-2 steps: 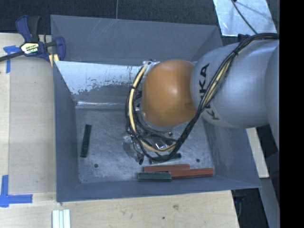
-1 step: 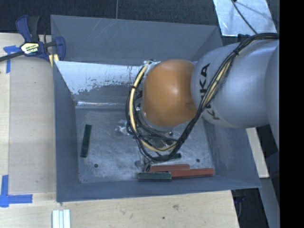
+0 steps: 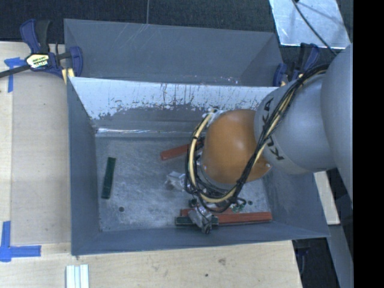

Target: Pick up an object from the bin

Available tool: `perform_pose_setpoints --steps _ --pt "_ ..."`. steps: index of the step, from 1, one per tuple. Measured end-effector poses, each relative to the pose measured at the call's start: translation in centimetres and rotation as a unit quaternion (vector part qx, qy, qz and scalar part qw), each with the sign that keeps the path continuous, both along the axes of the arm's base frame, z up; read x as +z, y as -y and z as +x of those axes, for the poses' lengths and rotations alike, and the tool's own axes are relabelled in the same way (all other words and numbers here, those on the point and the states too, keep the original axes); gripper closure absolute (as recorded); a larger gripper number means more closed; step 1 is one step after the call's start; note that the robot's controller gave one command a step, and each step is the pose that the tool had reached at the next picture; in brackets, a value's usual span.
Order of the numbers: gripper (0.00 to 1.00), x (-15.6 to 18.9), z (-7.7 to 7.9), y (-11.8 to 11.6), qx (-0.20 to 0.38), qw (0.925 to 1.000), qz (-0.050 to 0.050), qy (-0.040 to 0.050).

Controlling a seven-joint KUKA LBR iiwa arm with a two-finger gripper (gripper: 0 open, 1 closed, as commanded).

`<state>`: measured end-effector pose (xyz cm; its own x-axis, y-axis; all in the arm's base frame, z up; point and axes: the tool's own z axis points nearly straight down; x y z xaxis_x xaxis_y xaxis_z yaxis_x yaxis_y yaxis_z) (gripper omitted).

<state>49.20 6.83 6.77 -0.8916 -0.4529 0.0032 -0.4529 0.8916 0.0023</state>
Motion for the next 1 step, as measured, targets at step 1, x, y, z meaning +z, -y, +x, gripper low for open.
perform_pose_setpoints --steps 1 --pt "1.00 0.42 0.28 -0.26 0.002 1.0000 0.001 0.0052"
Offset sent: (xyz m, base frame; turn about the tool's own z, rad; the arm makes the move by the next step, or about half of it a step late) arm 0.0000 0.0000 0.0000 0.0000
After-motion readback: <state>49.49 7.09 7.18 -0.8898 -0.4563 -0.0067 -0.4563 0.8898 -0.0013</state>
